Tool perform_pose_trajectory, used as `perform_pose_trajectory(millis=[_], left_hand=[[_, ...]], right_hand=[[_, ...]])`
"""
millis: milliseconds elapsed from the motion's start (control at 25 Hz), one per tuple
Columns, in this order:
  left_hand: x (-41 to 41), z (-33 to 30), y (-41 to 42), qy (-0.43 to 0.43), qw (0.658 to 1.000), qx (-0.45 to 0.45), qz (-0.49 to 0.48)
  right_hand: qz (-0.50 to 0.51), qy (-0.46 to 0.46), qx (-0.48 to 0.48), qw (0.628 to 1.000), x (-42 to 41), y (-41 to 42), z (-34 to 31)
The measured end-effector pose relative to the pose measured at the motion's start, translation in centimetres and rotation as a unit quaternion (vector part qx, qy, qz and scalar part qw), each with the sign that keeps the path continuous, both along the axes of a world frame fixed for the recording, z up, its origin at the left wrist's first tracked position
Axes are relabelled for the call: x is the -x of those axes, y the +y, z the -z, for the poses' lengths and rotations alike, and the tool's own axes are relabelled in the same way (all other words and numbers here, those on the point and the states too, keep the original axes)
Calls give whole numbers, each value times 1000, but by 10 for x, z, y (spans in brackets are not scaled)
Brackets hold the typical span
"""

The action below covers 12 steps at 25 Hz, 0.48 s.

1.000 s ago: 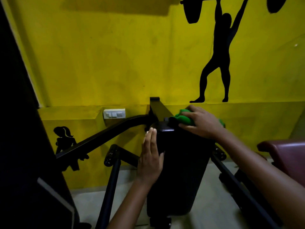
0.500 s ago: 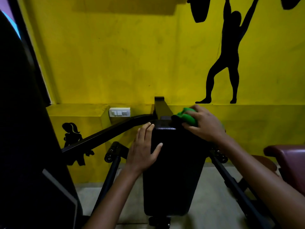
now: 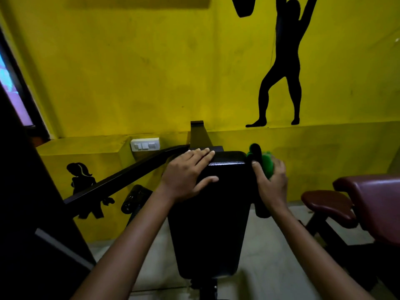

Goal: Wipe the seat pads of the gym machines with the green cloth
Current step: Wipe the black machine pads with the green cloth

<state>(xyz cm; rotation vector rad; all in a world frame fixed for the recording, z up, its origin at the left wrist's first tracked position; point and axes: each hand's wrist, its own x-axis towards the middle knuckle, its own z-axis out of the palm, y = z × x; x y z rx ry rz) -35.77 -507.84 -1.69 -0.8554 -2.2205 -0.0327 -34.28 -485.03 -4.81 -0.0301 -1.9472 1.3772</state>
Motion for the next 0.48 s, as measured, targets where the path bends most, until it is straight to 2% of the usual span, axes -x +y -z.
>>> perform_pose_trajectory(millis=[80,160,320,400,480], left_hand=[[7,-13,-10,-55,998,3,39],[16,-25,-19,-152,985,15,75],[34,-30,-24,-289,946,2,149],[40,-31,-28,-311,935,4,169],[46,-34,-29,-327,927,8,182]], right_hand=[[87,109,-170,976,-1,-13,-6],[141,172,-313,923,-1,-18,15],[129,199,-508,828,-12,-36,114],[125,199,-513,825,-13,-44,115],[150,217,-449,854,-9,-50,73]])
